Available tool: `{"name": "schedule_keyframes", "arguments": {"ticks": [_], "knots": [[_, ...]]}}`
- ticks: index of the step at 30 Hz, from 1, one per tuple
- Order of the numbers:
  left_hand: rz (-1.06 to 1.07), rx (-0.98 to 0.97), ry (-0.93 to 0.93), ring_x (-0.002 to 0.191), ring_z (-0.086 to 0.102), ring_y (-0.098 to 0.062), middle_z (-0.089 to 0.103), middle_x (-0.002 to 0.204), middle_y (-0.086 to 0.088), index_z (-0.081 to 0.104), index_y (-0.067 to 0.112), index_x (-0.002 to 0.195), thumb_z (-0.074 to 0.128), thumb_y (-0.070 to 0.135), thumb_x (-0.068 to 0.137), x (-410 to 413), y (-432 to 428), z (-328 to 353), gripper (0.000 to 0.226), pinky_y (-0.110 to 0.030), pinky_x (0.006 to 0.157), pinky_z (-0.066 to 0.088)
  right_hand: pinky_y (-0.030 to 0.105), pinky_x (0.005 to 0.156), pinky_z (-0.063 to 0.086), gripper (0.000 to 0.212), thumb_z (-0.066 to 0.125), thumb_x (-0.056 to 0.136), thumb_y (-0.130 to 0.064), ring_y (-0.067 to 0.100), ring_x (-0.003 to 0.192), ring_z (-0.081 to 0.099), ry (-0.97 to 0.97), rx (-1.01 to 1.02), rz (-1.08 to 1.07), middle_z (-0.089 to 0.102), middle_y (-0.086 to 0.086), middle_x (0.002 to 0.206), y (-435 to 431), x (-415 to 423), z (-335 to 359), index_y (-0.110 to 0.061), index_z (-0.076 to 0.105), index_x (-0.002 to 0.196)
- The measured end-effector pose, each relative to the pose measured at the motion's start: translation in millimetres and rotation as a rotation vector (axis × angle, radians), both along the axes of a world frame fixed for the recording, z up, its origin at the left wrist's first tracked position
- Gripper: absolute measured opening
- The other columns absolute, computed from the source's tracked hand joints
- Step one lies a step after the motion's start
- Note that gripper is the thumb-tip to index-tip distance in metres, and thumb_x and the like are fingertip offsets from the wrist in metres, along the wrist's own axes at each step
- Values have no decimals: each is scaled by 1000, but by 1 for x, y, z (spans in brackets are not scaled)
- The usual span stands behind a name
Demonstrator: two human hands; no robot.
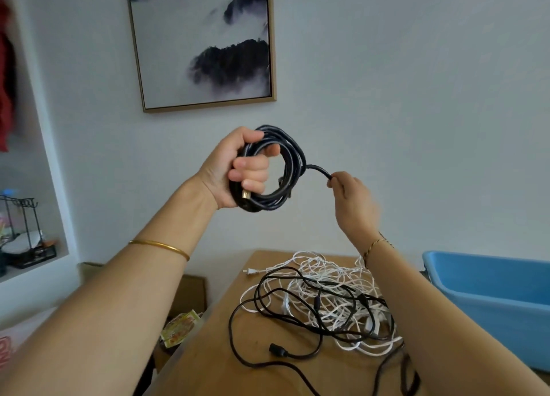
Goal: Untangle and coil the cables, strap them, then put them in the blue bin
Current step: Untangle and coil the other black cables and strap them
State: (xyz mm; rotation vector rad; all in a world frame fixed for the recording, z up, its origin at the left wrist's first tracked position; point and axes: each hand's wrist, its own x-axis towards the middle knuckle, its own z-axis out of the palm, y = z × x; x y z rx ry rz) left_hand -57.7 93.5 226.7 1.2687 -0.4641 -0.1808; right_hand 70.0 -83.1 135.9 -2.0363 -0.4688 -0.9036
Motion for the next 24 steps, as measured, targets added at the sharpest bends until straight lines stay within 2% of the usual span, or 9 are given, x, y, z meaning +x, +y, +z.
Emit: {"name": "schedule_keyframes", "arguments": {"ticks": [3, 6, 8, 10, 13, 16, 19, 22, 24], "knots": [[171, -231, -40, 23, 27, -6, 30, 29, 8, 56, 8, 77, 42, 27, 84, 1, -8, 6, 24, -14, 30, 29, 30, 64, 34, 25, 31, 100, -25, 24, 86, 52, 38, 15, 14, 59, 0, 94, 1, 2, -11, -20, 55, 96], [273, -518, -18, 23, 26, -7, 29, 30, 7, 53, 9, 73, 40, 26, 92, 4, -11, 13, 28, -13, 30, 29, 30, 61, 33, 24, 33, 98, -23, 22, 78, 50, 181, -1, 87, 55, -4, 82, 0, 5, -23, -22, 54, 87], [328, -382, 9, 23, 24, -5, 27, 30, 9, 51, 11, 73, 39, 27, 93, 5, -16, 13, 29, -12, 30, 27, 30, 59, 34, 26, 34, 97, -21, 22, 75, 50, 306, -34, 149, 54, -4, 78, 2, 6, -29, -22, 57, 85], [387, -107, 42, 24, 22, -4, 25, 31, 10, 52, 13, 72, 39, 28, 93, 7, -22, 7, 29, -11, 32, 25, 31, 70, 41, 28, 35, 97, -16, 20, 83, 53, 324, -61, 195, 60, -2, 93, 4, 5, -31, -20, 63, 94], [447, 183, 68, 26, 21, -3, 25, 34, 11, 54, 13, 75, 41, 28, 94, 12, -26, -4, 27, -13, 34, 25, 22, 90, 37, 36, 35, 95, -6, 9, 104, 52, 249, 188, 416, 60, -5, 112, 3, -14, -19, -13, 64, 115], [494, 318, 49, 30, 21, -5, 25, 38, 9, 54, 10, 83, 43, 26, 93, 15, -26, -11, 22, -16, 36, 26, 12, 89, 40, 31, 40, 96, -12, 7, 102, 61, 190, 417, 677, 70, -1, 105, -2, -34, -2, -9, 70, 101], [511, 361, 48, 31, 21, -6, 26, 39, 8, 55, 9, 86, 45, 24, 93, 16, -26, -16, 20, -17, 37, 27, 4, 73, 42, 20, 54, 94, -22, 3, 89, 64, 189, 286, 698, 72, 2, 94, 0, -42, 8, -9, 68, 97], [490, 402, 58, 30, 21, -6, 26, 39, 8, 56, 8, 87, 45, 24, 93, 16, -28, -19, 20, -17, 37, 27, 18, 75, 45, 9, 60, 90, -18, 10, 89, 63, 97, 92, 564, 68, -1, 93, 5, -39, 10, -11, 61, 96], [455, 419, 61, 30, 21, -5, 25, 39, 8, 56, 8, 87, 44, 24, 93, 16, -29, -21, 21, -16, 36, 28, 28, 77, 47, 14, 61, 89, -21, 14, 88, 61, 42, 56, 475, 63, -2, 94, 8, -39, 10, -14, 52, 98]]}}
